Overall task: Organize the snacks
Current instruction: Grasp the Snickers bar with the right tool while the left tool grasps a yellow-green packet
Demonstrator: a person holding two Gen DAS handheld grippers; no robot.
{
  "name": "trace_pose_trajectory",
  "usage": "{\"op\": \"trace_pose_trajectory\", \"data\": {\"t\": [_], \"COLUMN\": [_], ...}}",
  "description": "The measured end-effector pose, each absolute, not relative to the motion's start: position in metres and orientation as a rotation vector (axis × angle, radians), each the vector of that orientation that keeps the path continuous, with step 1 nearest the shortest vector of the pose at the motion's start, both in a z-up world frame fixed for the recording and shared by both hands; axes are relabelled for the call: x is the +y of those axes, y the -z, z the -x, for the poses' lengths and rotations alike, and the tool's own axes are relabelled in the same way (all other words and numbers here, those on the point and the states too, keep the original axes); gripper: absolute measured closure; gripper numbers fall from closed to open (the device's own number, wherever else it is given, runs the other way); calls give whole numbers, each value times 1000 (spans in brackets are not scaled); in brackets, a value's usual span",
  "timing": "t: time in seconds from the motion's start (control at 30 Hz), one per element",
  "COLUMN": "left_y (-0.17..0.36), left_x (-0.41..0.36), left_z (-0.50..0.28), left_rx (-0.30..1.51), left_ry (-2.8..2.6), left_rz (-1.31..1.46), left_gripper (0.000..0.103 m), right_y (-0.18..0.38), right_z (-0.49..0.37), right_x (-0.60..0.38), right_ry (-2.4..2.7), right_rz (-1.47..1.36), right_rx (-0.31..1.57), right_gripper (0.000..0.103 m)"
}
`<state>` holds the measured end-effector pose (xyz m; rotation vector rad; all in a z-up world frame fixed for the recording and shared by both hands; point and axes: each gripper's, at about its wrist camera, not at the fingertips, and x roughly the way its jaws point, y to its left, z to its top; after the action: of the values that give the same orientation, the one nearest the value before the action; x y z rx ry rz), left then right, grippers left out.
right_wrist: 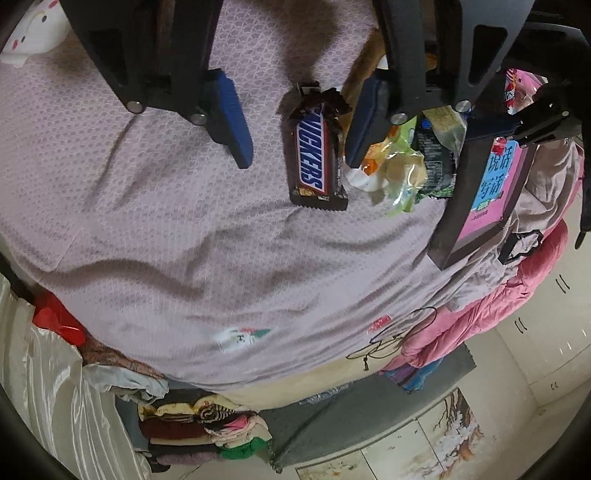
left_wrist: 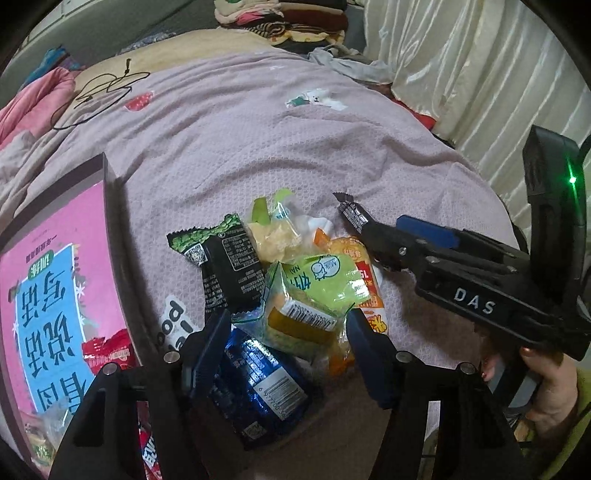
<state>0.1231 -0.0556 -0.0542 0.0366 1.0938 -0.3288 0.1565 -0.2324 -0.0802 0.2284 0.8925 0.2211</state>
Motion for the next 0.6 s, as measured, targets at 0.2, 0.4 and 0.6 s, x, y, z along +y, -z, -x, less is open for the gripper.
{"op": "trace_pose_trajectory", "data": {"t": [0.2, 0.4, 0.6], "left_y": [55, 55, 58], "left_x": [-56, -58, -55], "left_z": [-128, -131, -137], "left_rx": [1092, 1087, 1099], "left_ry": [350, 400, 425], "left_rz": [-56, -97, -71], "left_gripper": [36, 36, 36], "right_y": [85, 86, 88], "right_z": [-162, -164, -166], "right_x": [-226, -222, -216], "right_ry": [-252, -271, -285], "right_rz": [-225, -229, -214], "right_rx": [901, 905, 909], "right_gripper": [64, 68, 69]}}
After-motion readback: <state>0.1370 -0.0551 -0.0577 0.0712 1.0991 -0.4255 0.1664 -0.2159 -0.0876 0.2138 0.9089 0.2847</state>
